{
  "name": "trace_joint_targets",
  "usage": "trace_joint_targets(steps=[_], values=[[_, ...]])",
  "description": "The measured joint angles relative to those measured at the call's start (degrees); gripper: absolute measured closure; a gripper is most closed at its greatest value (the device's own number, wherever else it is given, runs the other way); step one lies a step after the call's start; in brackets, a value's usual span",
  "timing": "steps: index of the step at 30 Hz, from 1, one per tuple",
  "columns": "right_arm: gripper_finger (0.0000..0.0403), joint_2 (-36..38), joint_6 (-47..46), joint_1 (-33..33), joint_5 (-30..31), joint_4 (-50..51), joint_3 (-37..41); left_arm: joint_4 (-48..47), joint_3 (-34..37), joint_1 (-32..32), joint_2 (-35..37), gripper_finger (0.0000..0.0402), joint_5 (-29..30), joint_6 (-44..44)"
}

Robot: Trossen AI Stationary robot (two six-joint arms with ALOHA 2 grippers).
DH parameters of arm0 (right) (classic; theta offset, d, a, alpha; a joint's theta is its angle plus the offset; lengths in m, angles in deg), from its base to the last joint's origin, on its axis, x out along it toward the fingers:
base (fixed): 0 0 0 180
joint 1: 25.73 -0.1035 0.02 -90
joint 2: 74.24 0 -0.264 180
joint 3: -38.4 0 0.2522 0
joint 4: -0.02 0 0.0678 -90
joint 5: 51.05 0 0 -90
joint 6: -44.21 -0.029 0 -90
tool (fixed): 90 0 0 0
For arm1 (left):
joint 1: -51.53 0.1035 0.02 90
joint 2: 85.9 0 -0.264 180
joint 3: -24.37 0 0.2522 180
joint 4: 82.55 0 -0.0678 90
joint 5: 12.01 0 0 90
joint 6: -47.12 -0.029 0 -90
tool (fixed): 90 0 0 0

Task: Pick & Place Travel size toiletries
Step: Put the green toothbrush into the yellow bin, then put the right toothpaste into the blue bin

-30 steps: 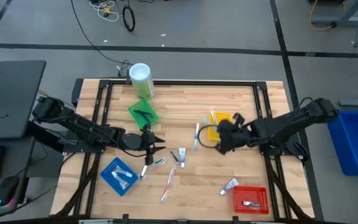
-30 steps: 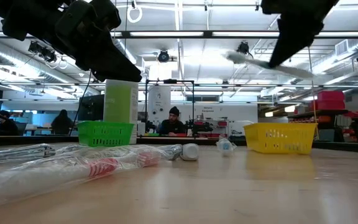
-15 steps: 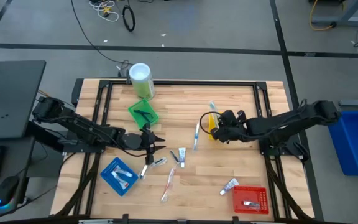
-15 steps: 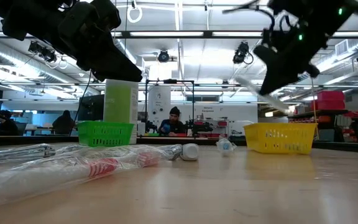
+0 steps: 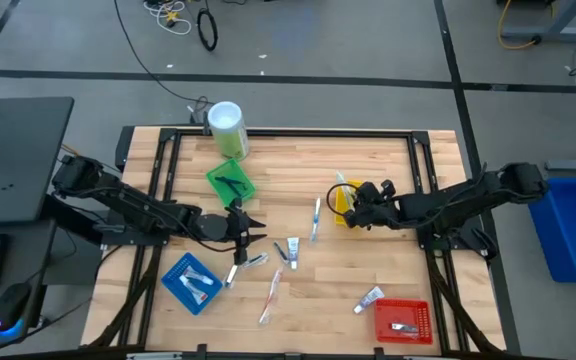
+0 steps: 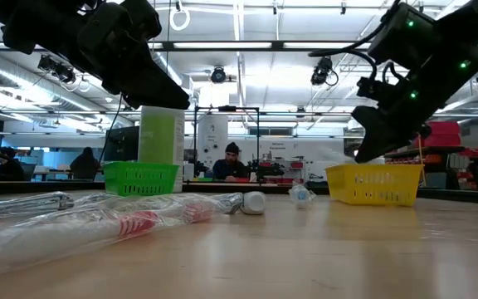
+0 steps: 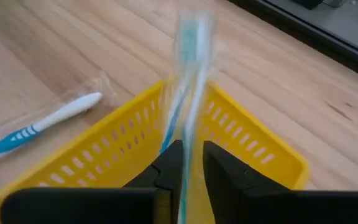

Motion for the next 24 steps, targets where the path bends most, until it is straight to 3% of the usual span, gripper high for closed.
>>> trace_joint_targets(steps=[7,15,20,24], values=[[0.0276,0.5,1.1,0.1,0.1,-1.3,-0.4,0.0,0.0,0.0,0.0,0.0264,0.0,0.2],[0.022,1.7,7.8,0.1,0.1,-2.1,-6.0,0.1,0.0,0.0,0.0,0.0264,0.0,0.2],[0.02,1.7,17.6,-0.1,-1.9,-10.3,-8.1,0.1,0.0,0.0,0.0,0.0264,0.1,0.2],[0.0195,1.7,24.2,-0.1,-7.8,-18.0,-8.1,0.1,0.0,0.0,0.0,0.0264,0.1,0.2]])
